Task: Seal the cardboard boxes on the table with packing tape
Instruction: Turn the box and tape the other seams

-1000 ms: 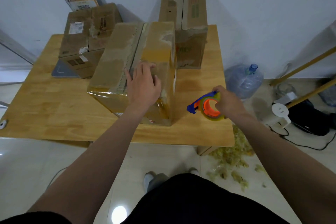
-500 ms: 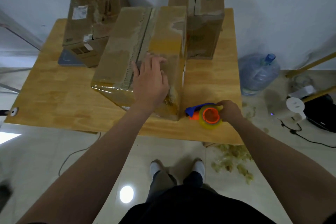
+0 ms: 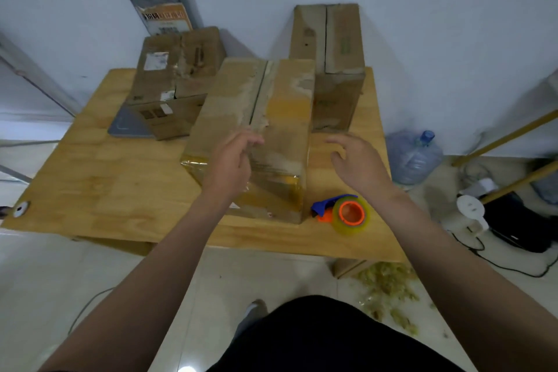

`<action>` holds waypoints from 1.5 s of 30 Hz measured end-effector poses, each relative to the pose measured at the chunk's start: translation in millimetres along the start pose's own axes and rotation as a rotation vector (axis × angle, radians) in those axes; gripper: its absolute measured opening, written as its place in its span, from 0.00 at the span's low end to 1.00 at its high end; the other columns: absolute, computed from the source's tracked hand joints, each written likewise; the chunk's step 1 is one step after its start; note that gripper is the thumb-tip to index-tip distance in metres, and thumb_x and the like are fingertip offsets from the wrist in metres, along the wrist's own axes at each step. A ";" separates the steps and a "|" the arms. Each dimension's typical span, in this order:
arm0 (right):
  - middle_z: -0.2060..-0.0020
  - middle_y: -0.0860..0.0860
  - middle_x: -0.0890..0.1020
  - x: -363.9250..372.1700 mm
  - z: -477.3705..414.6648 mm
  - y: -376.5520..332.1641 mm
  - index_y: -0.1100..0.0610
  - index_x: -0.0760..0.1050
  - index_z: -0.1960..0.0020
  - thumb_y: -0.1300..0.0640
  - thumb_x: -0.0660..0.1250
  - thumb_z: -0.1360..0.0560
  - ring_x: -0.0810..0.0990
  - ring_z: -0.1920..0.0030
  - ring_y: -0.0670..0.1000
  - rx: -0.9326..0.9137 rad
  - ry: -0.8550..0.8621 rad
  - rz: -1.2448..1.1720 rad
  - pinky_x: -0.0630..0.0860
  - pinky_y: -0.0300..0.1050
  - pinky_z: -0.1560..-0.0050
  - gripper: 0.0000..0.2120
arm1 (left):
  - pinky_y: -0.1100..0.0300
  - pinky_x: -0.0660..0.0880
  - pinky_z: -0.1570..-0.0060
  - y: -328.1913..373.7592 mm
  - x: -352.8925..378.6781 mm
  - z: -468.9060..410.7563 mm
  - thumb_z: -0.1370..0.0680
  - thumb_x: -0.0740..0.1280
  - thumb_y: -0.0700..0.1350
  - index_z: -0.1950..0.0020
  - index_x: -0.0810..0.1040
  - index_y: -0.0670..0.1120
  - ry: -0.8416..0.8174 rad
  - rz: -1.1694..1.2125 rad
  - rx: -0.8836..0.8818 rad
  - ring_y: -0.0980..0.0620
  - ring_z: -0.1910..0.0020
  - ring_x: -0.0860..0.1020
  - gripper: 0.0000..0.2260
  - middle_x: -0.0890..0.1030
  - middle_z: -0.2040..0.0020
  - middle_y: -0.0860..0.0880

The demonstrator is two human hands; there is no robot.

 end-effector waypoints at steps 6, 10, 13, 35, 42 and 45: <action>0.38 0.47 0.81 11.8 14.2 -86.3 0.49 0.81 0.36 0.59 0.62 0.19 0.74 0.34 0.54 -0.193 -0.002 0.126 0.74 0.51 0.35 0.16 | 0.55 0.76 0.35 -44.0 -62.7 29.9 0.25 0.62 0.29 0.44 0.87 0.47 -0.053 -0.218 0.048 0.51 0.37 0.80 0.20 0.85 0.42 0.47; 0.35 0.50 0.80 40.0 25.3 -132.1 0.53 0.79 0.33 0.59 0.59 0.17 0.74 0.32 0.53 -0.277 -0.084 0.145 0.70 0.48 0.33 0.16 | 0.50 0.69 0.26 -59.2 -63.2 34.7 0.22 0.64 0.31 0.34 0.83 0.47 -0.252 -0.282 0.066 0.52 0.28 0.74 0.20 0.81 0.33 0.51; 0.30 0.51 0.77 68.7 27.5 -154.6 0.56 0.76 0.29 0.52 0.57 0.15 0.69 0.26 0.54 -0.318 -0.163 0.127 0.60 0.48 0.25 0.18 | 0.48 0.64 0.23 -59.8 -54.7 35.9 0.20 0.63 0.33 0.28 0.78 0.45 -0.314 -0.302 0.120 0.49 0.24 0.70 0.21 0.76 0.27 0.51; 0.18 0.55 0.53 104.8 75.6 -108.2 0.61 0.54 0.19 0.41 0.39 0.18 0.47 0.18 0.52 0.080 0.102 0.397 0.50 0.53 0.20 0.35 | 0.51 0.44 0.19 -82.5 -56.5 46.0 0.13 0.50 0.53 0.17 0.53 0.39 -0.325 -0.404 -0.035 0.47 0.17 0.41 0.27 0.47 0.16 0.42; 0.21 0.64 0.58 102.9 59.0 -118.0 0.68 0.58 0.22 0.39 0.43 0.16 0.52 0.19 0.60 0.163 0.088 0.479 0.53 0.54 0.20 0.37 | 0.47 0.47 0.19 -83.2 -49.6 27.4 0.15 0.46 0.62 0.18 0.46 0.35 -0.324 -0.476 -0.277 0.38 0.18 0.40 0.37 0.42 0.18 0.34; 0.21 0.65 0.54 101.3 47.7 -116.7 0.69 0.54 0.21 0.40 0.46 0.16 0.51 0.19 0.61 0.251 0.090 0.421 0.53 0.53 0.20 0.37 | 0.46 0.56 0.21 -85.9 -46.3 18.0 0.17 0.51 0.67 0.17 0.42 0.37 -0.327 -0.382 -0.405 0.35 0.18 0.44 0.43 0.39 0.18 0.34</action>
Point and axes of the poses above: each hand's wrist, its own z-axis away from the middle knuckle, its own x-axis out of the palm, y = z × x, the point moved 5 cm from there along -z, towards the middle knuckle
